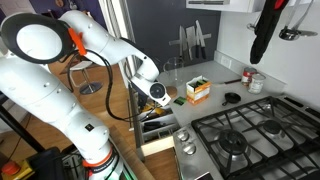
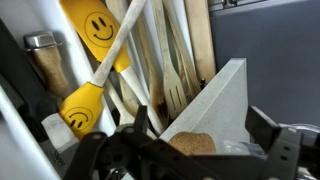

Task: Put the lid on the glass jar

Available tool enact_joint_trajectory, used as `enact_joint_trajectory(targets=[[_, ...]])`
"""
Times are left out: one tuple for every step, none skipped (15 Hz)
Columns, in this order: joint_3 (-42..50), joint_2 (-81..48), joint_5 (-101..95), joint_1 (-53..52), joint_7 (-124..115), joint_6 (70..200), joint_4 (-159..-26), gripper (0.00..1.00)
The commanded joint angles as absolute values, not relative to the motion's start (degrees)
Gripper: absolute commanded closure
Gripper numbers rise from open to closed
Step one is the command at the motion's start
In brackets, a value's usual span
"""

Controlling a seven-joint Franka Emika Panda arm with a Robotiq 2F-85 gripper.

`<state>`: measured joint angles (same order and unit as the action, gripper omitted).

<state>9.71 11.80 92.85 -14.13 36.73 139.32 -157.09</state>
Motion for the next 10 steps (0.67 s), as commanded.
enact_joint_trajectory(targets=[[4.8,5.9,104.5,-7.8,48.3,134.5,-154.9,0.0],[4.1,4.8,107.4,-6.5,50.8,133.3,-154.5,0.0],[2.5,8.1,102.4,-6.0,45.4,135.3,-156.0,0.0],[2.0,7.3,103.1,-5.3,46.6,135.0,-155.8,0.0],[1.5,7.1,102.9,-4.7,46.5,135.0,-155.7,0.0],[1.2,7.2,102.9,-4.5,46.4,135.0,-155.7,0.0],[1.0,7.4,102.9,-4.4,46.3,135.0,-155.7,0.0],[0.8,7.5,102.9,-4.4,46.3,135.0,-155.7,0.0],[1.3,6.8,104.9,-4.0,48.2,134.0,-155.3,0.0],[1.5,6.0,105.9,-3.5,49.2,133.4,-155.0,0.0]])
